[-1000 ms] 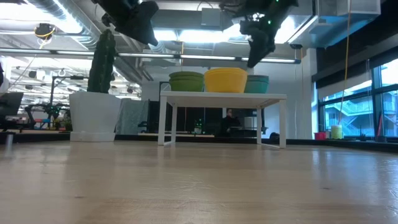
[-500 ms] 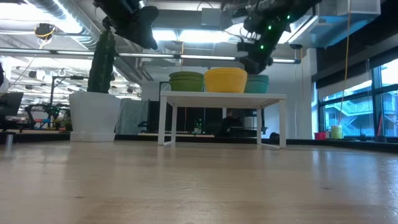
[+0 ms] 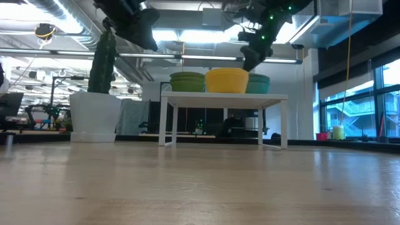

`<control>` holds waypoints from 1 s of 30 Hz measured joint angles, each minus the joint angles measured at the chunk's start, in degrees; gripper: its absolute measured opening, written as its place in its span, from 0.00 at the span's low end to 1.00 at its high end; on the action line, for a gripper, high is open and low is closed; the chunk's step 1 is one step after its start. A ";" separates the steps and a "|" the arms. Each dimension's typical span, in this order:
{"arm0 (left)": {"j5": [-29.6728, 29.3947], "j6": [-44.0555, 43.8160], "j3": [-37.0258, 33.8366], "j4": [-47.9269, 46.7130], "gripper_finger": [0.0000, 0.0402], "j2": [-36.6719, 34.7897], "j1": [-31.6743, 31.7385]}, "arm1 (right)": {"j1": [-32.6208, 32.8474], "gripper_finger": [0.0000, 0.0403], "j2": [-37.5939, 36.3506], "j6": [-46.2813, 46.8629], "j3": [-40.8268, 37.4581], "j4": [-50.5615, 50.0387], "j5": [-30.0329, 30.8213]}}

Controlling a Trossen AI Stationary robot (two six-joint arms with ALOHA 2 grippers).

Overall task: Pick & Place Mini bowls
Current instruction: Stack the blue patterned bowl on top of the other blue patterned bowls on the shelf

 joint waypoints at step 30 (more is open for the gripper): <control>-1.47 0.13 0.02 -1.97 0.48 0.00 0.00 | -0.11 0.35 -1.88 4.32 0.70 -0.01 2.71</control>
